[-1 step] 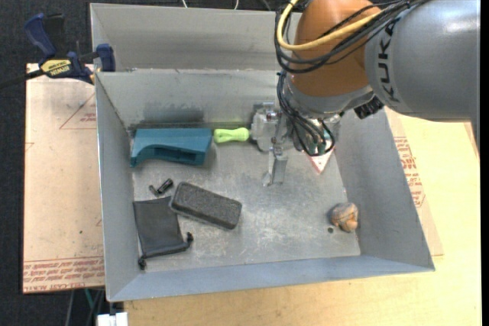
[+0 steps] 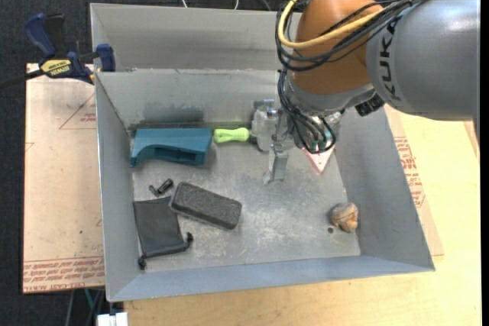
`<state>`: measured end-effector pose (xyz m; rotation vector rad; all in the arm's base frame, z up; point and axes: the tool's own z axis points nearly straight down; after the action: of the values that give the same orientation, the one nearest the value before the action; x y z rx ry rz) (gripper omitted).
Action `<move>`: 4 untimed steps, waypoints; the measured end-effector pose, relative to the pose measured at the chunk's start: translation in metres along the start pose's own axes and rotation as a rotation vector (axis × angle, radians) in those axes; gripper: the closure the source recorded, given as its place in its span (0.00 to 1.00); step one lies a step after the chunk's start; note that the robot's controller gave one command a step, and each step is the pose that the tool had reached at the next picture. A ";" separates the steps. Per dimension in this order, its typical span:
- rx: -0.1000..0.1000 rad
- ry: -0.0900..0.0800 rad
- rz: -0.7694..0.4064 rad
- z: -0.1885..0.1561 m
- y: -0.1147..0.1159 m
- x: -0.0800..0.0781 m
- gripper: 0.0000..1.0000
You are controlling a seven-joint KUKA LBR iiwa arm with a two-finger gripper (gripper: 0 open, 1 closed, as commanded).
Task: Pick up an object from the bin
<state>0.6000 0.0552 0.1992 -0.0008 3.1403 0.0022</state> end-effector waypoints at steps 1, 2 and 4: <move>-0.001 -0.003 -0.062 0.072 0.041 0.028 0.00; 0.000 -0.005 -0.098 0.068 0.120 0.018 0.00; -0.006 -0.012 -0.044 0.131 0.140 0.044 0.00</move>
Offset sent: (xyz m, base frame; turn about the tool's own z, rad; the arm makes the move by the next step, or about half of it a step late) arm -0.0050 0.1700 -0.0476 -0.1198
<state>0.5563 0.1950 0.0679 -0.0697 3.1271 0.0122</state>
